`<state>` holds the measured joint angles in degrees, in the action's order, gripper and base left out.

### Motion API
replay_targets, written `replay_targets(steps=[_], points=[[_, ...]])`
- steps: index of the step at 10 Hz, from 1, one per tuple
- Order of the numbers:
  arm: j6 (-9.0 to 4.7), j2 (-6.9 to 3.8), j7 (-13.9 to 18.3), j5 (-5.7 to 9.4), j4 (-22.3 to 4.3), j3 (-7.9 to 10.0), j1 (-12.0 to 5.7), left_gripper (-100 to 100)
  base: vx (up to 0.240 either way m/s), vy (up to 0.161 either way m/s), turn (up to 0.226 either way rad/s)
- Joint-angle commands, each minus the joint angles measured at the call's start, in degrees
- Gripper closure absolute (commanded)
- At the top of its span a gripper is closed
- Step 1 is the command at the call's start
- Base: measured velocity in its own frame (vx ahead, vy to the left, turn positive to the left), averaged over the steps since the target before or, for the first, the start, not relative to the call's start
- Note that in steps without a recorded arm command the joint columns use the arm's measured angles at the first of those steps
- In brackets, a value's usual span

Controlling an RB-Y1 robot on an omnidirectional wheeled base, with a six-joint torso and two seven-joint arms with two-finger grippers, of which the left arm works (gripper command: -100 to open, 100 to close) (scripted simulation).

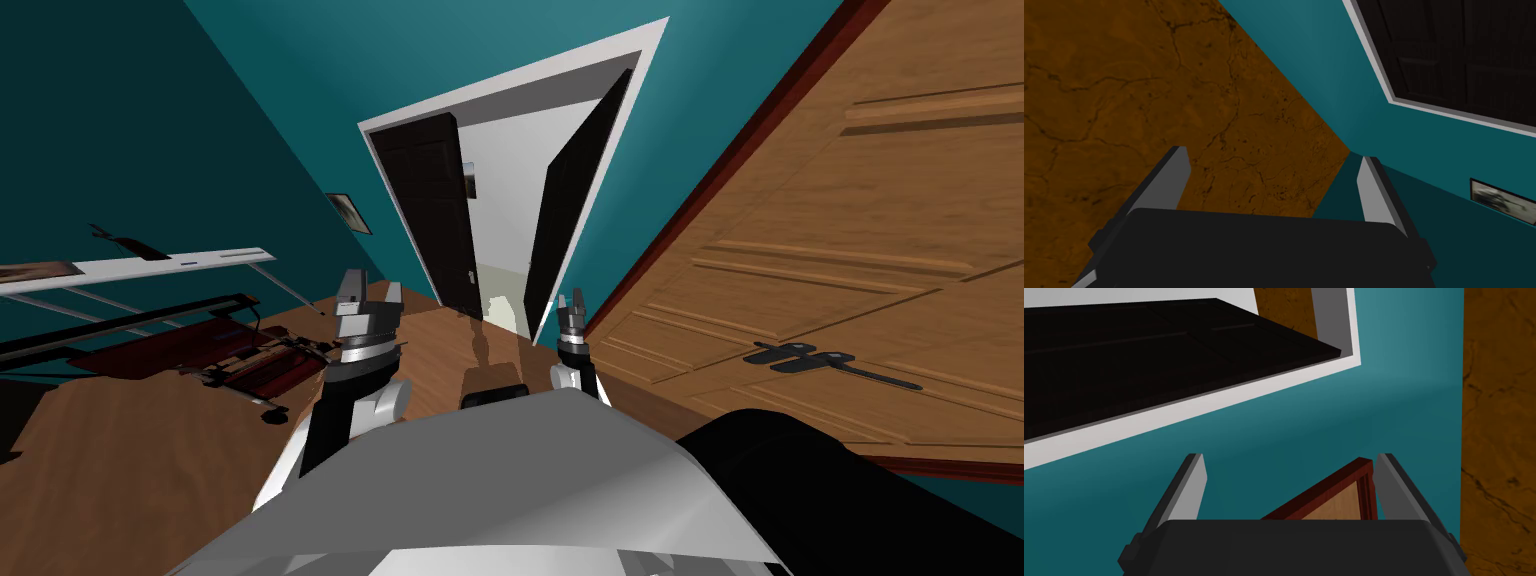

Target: Push the door open

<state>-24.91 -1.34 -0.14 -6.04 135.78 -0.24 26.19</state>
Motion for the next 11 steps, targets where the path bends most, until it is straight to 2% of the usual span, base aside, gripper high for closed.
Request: replay_targets(steps=[1, 4, 5, 11], points=[[-0.42, -0.37, 0.2, -0.01, -1.9, -0.36, -0.7, -100, 0.071, 0.02, -0.014], [-1.04, -0.84, 0.6, -0.03, -4.8, -0.88, -1.72, -100, 0.122, 0.05, -0.011], [-1.45, -1.1, 0.8, -0.04, -6.7, -1.23, -2.4, -100, 0.143, 0.038, -0.016], [-2.94, -1.94, 1.6, -0.08, -13.5, -2.48, -4.86, -100, 0.092, 0.037, -0.011]])
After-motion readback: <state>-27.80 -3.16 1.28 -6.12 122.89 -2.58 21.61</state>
